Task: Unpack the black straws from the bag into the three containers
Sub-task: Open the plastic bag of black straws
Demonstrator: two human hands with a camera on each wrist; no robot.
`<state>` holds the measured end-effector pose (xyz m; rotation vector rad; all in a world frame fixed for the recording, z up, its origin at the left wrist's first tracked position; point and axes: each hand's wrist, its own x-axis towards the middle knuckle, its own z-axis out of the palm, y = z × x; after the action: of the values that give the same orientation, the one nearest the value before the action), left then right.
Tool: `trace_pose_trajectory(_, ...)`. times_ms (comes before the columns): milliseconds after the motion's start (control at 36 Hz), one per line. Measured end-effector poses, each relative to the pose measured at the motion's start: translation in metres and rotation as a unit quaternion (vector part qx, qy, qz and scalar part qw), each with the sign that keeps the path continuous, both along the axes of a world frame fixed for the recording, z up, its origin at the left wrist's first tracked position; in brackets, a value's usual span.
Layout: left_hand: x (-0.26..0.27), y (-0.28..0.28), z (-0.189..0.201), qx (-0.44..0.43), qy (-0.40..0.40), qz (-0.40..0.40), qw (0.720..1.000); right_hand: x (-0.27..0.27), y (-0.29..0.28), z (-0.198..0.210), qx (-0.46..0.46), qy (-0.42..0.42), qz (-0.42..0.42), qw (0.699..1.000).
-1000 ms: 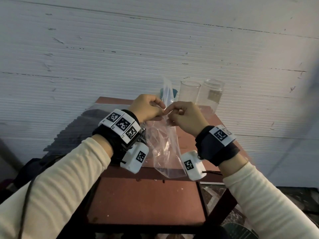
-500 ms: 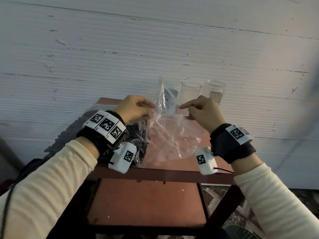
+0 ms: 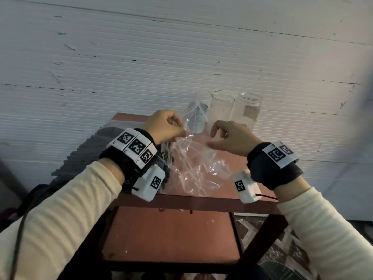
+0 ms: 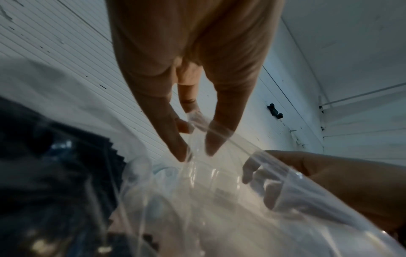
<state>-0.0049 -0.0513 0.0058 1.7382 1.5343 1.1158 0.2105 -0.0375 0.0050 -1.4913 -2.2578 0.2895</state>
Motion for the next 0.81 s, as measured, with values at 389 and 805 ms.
trace_pose_trajectory(389, -0.038, -0.028, 0.012, -0.074, 0.009, -0.022, 0.997, 0.028, -0.004, -0.010, -0.141, 0.001, 0.019, 0.990)
trace_pose_trajectory(805, -0.035, -0.013, 0.009, -0.138, 0.069, 0.020, 0.988, -0.007, 0.013, -0.012, -0.146, 0.059, 0.004, 0.988)
